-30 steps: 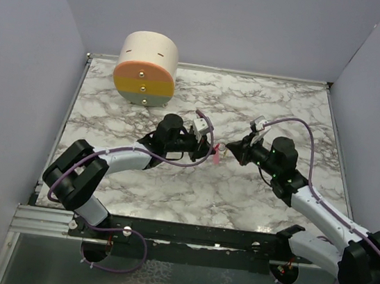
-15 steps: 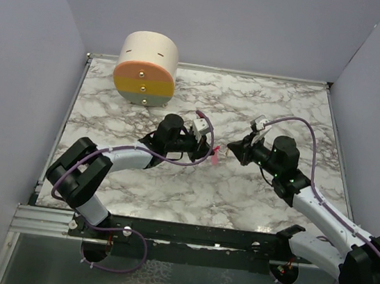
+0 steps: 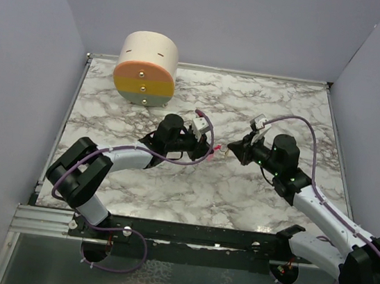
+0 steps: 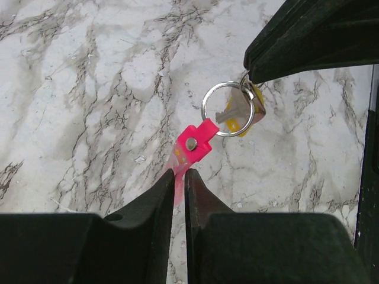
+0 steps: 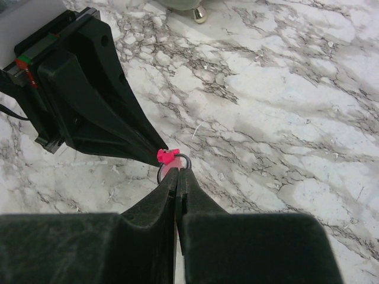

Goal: Put the keys on the keyring

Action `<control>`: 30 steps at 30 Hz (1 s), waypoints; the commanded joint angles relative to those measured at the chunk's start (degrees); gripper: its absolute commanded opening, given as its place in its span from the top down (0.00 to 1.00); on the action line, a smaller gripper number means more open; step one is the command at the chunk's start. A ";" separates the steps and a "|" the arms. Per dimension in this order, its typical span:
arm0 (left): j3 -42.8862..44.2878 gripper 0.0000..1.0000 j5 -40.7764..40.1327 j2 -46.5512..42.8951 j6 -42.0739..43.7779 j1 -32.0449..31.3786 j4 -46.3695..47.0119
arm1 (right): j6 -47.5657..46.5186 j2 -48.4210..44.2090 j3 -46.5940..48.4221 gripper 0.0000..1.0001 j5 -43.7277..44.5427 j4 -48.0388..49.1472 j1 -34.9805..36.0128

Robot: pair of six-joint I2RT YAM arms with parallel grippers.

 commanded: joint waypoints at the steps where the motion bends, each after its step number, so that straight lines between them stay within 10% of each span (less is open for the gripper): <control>1: 0.87 0.83 -3.23 0.27 -0.09 0.40 -0.01 | -0.67 0.17 2.55 0.99 -1.20 0.01 0.09; 30: -15.27 0.65 -34.58 -13.25 5.01 -8.63 24.50 | 12.25 8.56 11.00 0.99 -0.29 -4.82 0.09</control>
